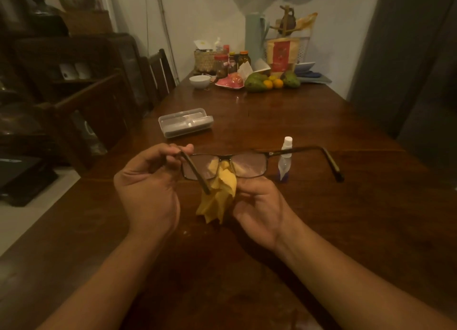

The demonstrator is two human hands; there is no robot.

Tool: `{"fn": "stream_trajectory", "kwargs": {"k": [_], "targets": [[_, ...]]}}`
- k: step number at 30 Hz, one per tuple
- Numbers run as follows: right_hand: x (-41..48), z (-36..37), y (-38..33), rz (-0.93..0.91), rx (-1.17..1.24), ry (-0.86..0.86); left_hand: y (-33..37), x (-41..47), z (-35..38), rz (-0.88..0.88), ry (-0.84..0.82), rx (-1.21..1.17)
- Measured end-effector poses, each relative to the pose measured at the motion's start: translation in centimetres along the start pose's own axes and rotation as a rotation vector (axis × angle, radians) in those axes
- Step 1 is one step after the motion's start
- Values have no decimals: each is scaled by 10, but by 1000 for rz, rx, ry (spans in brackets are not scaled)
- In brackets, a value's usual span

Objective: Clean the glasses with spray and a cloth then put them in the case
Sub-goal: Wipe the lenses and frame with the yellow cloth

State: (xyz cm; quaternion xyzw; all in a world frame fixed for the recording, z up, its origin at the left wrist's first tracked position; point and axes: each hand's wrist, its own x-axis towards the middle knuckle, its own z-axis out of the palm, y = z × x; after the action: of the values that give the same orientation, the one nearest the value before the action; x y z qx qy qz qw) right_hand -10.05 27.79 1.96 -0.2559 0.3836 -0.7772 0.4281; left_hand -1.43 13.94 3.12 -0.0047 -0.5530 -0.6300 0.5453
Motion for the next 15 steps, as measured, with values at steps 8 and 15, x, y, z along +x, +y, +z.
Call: {"fn": "stream_trajectory", "kwargs": {"k": [8,15], "targets": [[-3,2,4,33,-79,-36,5,-3,4,-13,-12,-26],[-3,2,2,68,-225,-8,6,-3,2,8,-60,-6]]}}
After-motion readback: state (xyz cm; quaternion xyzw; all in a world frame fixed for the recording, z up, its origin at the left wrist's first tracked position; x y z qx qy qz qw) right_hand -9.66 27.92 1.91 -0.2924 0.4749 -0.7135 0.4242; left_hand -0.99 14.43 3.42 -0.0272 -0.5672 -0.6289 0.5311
